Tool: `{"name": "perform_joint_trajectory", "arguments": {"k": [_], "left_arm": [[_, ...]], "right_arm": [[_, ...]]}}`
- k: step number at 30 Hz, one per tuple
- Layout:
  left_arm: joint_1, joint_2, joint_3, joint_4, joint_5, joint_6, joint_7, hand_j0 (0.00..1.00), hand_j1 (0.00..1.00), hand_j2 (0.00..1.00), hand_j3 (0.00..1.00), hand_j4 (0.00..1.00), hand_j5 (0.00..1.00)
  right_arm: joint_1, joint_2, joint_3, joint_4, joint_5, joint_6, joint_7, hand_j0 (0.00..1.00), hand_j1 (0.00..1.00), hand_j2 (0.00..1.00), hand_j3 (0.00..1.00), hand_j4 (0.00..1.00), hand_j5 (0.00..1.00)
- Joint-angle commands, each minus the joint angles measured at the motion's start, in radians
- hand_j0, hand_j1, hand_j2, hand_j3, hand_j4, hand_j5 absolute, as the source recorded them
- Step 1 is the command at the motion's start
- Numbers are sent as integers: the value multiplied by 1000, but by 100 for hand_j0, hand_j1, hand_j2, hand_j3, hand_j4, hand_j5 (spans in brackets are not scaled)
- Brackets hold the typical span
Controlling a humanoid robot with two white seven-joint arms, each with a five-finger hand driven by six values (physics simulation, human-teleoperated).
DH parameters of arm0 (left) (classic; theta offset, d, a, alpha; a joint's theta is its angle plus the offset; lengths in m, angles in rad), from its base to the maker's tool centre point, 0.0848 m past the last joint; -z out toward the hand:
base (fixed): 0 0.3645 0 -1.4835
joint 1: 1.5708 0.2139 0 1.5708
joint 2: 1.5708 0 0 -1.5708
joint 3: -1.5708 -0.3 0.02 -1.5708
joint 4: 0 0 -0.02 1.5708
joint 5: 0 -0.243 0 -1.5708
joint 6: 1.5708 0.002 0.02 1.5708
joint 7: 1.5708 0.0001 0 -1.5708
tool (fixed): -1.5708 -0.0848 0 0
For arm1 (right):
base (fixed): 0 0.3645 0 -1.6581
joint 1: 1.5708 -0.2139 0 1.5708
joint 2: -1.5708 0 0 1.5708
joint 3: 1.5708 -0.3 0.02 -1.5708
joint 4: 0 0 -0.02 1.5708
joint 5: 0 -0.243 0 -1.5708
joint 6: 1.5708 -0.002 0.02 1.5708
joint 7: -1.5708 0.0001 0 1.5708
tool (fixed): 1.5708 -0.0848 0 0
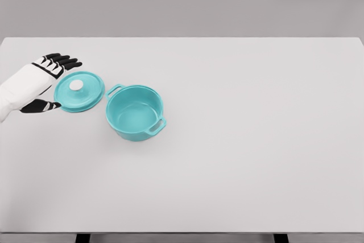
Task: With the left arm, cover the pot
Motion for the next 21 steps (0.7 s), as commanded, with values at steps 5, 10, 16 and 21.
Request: {"name": "perform_joint_trajectory", "arguments": {"k": [5,10,16,21], "left_arm": [[-21,4,0,35,5,1,1,100,100,100,100,100,100],[-57,8,0,55,-4,1,-51,100,100,100,100,100,100],[-94,62,-13,57,-1,1,-269,78,78,78,78,78,78],[-219,61,-109,156,-1,1,-271,69,69,69,69,69,69]], "right_arm": [[0,0,0,0,0,0,0,100,100,100,100,100,100],[0,0,0,0,0,0,0,100,100,100,100,100,100],[0,0,0,1,0,0,0,100,100,100,100,100,100],[0,0,0,1,0,0,0,100,100,100,100,100,100]]}}
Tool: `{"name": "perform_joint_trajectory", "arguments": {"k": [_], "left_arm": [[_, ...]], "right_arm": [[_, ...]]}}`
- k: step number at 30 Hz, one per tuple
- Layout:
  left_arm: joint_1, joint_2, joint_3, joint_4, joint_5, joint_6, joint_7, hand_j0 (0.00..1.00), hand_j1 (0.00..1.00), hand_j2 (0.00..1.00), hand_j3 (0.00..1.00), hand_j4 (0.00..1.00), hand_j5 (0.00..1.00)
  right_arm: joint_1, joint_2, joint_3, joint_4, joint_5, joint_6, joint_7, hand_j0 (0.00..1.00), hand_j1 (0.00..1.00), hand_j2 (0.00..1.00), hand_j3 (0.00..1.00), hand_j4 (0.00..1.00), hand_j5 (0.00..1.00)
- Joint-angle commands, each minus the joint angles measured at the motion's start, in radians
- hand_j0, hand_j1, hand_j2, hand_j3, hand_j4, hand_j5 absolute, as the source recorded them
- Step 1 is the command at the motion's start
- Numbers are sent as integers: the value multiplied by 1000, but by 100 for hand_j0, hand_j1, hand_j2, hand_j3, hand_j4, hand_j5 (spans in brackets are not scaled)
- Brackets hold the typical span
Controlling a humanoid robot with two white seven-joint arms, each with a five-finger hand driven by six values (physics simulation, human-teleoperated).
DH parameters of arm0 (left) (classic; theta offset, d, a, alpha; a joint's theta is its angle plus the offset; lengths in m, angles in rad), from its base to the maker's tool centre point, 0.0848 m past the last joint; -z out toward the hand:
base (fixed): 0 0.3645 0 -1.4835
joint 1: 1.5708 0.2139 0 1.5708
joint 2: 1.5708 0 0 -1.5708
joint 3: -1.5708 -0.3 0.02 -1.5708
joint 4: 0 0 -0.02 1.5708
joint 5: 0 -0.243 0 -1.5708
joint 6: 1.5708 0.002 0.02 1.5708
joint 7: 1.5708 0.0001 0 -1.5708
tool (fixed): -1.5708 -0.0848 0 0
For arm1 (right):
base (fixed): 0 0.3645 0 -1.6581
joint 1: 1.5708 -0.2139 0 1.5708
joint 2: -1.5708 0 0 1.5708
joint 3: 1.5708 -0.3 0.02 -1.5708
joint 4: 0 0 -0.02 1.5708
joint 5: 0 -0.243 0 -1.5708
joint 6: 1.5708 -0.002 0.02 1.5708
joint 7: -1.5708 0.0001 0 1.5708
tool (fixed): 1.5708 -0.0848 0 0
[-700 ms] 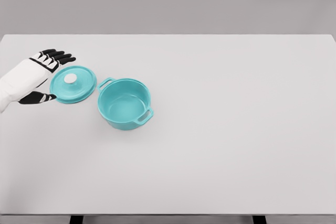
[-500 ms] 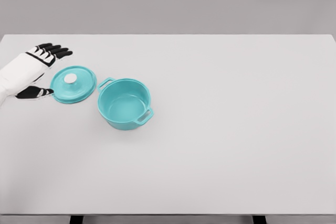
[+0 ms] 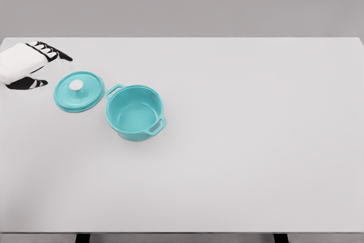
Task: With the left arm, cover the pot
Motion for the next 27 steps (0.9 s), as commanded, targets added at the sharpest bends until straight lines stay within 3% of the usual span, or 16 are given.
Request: {"name": "perform_joint_trajectory", "arguments": {"k": [1,4,7,12,18,20,27], "left_arm": [[-9,1,-64,68,4,1,-9,69,69,69,69,69,69],[-91,-8,-144,144,6,1,-9,69,69,69,69,69,69],[-92,-14,-155,155,4,1,-9,64,64,64,64,64,64],[-107,-34,-178,166,4,1,-9,65,65,65,65,65,65],[-111,-48,-179,184,1,1,-9,69,69,69,69,69,69],[-112,-53,-179,193,2,1,-9,75,75,75,75,75,75],[-120,-77,-182,229,1,1,-9,75,75,75,75,75,75]], "right_arm": [[0,0,0,-1,0,0,0,100,100,100,100,100,100],[0,0,0,-1,0,0,0,100,100,100,100,100,100],[0,0,0,-1,0,0,0,100,100,100,100,100,100],[0,0,0,1,0,0,0,100,100,100,100,100,100],[0,0,0,1,0,0,0,100,100,100,100,100,100],[0,0,0,1,0,0,0,100,100,100,100,100,100],[0,0,0,-1,0,0,0,100,100,100,100,100,100]]}}
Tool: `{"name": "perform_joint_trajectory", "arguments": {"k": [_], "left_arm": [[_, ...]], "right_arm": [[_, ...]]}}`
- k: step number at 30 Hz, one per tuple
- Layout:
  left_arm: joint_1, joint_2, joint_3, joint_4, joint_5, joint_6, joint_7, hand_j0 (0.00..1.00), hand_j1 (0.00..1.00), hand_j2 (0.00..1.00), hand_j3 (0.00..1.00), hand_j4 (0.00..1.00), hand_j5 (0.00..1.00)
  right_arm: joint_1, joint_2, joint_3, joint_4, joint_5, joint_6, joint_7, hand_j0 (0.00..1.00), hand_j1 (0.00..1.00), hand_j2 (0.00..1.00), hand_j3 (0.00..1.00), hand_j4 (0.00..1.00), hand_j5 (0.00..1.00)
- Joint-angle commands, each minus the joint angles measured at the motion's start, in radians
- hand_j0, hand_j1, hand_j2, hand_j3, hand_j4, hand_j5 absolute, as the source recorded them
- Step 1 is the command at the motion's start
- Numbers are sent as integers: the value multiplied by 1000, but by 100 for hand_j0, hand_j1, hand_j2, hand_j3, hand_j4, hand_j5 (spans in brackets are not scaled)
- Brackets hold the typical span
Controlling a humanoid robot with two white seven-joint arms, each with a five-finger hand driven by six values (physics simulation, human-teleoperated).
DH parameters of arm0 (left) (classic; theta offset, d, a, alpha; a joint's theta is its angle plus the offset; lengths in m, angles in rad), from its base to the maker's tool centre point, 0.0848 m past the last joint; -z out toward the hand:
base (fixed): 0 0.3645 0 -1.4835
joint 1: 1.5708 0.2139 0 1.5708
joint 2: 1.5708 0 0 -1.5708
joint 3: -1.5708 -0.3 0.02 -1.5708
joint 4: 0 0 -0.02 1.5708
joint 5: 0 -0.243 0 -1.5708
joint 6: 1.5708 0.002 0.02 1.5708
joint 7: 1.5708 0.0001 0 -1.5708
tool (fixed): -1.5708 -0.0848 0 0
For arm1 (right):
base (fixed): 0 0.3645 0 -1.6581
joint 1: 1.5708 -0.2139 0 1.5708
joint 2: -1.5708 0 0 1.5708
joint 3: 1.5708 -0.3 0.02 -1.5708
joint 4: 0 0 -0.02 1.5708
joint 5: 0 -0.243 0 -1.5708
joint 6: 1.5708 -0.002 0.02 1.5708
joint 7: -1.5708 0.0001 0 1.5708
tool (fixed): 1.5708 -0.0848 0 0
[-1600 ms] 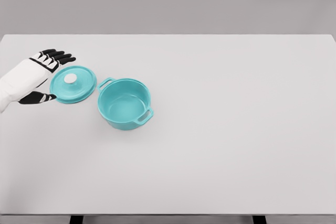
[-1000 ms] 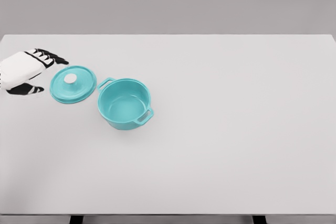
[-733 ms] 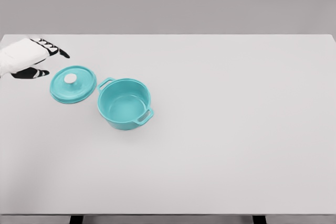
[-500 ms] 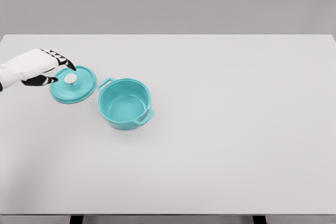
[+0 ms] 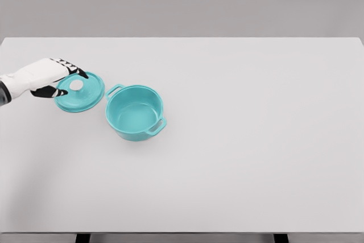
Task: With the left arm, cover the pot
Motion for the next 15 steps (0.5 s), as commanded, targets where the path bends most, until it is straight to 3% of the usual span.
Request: {"name": "perform_joint_trajectory", "arguments": {"k": [1,15], "left_arm": [[0,-9,0,14,6,2,0,75,75,75,75,75,75],[-35,-46,-35,98,6,2,0,75,75,75,75,75,75]], "right_arm": [[0,0,0,1,0,0,0,100,100,100,100,100,100],[0,0,0,1,0,0,0,100,100,100,100,100,100]]}}
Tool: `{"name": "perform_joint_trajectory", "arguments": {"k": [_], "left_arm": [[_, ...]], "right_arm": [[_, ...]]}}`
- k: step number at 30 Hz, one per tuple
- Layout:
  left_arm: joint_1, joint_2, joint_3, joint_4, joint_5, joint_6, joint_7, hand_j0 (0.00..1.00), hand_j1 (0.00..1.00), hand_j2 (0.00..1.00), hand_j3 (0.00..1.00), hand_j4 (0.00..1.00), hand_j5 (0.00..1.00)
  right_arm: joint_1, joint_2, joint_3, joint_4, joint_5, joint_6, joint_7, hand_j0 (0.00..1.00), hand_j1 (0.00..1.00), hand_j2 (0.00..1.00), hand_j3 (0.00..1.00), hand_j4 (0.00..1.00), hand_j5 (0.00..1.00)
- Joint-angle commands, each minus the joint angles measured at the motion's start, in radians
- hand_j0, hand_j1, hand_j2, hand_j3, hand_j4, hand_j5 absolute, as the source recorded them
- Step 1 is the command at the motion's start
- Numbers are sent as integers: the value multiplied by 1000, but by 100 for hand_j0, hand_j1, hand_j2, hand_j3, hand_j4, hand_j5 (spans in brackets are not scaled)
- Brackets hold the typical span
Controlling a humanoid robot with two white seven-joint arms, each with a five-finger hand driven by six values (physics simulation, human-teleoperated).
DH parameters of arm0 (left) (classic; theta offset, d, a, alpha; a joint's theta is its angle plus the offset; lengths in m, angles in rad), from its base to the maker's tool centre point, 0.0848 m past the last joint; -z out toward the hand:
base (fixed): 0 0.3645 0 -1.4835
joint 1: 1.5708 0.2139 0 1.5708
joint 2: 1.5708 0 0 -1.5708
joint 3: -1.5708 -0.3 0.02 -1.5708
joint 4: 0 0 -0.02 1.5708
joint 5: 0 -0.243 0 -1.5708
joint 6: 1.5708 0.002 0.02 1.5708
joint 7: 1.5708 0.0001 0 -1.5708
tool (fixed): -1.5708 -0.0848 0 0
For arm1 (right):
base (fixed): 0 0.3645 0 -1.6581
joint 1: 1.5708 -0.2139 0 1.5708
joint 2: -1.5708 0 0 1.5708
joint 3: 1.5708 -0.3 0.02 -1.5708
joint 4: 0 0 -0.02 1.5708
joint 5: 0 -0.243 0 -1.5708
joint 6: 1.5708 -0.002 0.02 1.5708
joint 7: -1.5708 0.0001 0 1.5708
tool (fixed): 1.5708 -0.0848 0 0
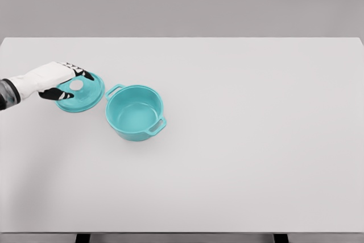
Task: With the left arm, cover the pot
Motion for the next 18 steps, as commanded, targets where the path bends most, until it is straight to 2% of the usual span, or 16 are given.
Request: {"name": "perform_joint_trajectory", "arguments": {"k": [1,10,15,18], "left_arm": [[-2,-1,-4,23,6,2,0,75,75,75,75,75,75],[-20,-15,-7,72,-2,2,0,74,74,74,74,74,74],[-45,-18,-33,91,-3,2,0,73,73,73,73,73,73],[-45,-18,-33,91,-3,2,0,66,66,66,66,66,66]], "right_arm": [[0,0,0,1,0,0,0,100,100,100,100,100,100],[0,0,0,0,0,0,0,100,100,100,100,100,100],[-2,0,0,0,0,0,0,100,100,100,100,100,100],[0,0,0,1,0,0,0,100,100,100,100,100,100]]}}
